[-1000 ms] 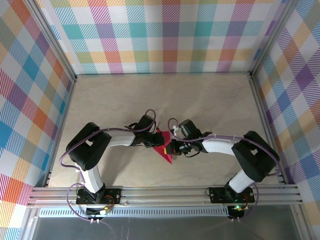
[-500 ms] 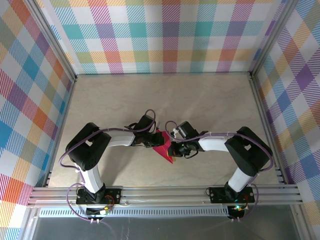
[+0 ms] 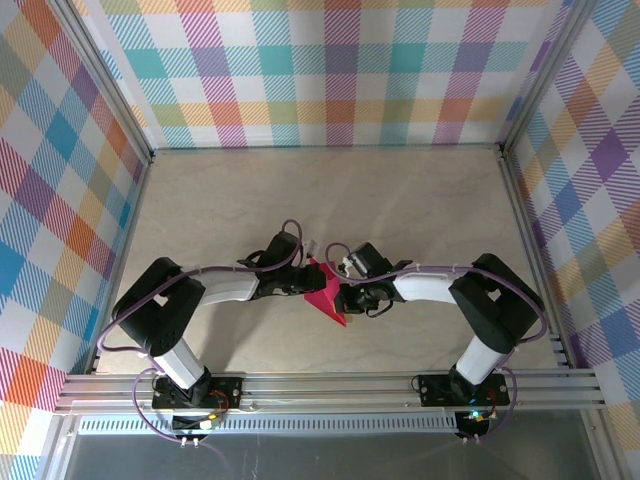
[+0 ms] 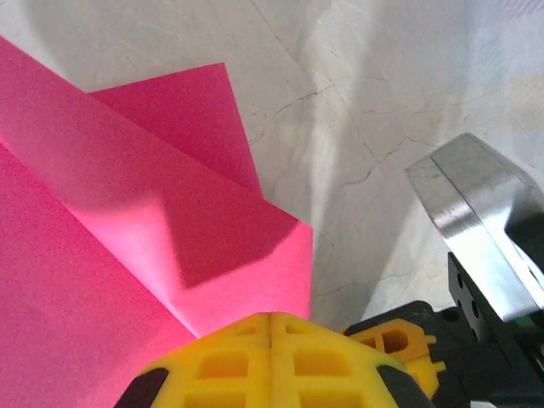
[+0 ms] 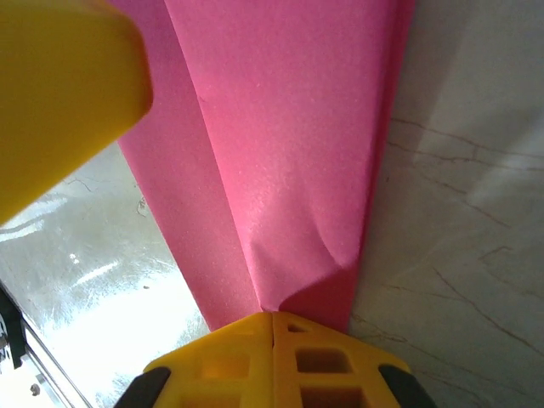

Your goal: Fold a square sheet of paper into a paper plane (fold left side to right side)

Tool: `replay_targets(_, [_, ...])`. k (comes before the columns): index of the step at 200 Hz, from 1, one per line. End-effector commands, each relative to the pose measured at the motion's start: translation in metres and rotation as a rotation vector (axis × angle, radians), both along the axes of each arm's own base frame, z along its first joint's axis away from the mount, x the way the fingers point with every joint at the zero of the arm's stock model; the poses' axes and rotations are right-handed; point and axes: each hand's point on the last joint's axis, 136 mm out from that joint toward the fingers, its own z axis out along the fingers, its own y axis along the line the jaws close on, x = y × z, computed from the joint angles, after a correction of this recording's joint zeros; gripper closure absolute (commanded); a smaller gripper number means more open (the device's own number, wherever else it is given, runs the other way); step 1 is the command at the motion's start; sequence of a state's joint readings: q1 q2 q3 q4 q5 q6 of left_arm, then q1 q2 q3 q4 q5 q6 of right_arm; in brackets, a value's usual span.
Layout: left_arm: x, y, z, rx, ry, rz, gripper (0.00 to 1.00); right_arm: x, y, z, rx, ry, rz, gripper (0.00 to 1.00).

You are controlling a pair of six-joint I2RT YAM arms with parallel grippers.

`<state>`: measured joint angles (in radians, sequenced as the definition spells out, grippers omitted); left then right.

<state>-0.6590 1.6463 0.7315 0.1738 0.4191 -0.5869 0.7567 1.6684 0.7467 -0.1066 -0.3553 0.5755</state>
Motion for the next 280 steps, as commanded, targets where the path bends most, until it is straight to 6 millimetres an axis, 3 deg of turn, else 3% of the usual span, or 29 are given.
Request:
replay_targets(1, [-0.011,-0.009,0.006,-0.053,0.005,-0.031,1.00,-0.032,-0.046,-0.051,-0.259,0.118,-0.005,1.00])
replay_targets(94, [-0.027,-0.028,-0.013,-0.040,0.049,-0.069,1.00,-0.035,-0.050,-0.054,-0.300,0.129,0.001,1.00])
replay_targets(198, [-0.026,-0.004,-0.050,0.045,0.087,0.040,1.00,-0.043,-0.052,-0.052,-0.328,0.163,0.025,1.00])
replay_targets(280, [0.000,0.016,-0.050,0.063,0.073,0.084,1.00,-0.050,-0.056,-0.051,-0.360,0.193,0.049,1.00])
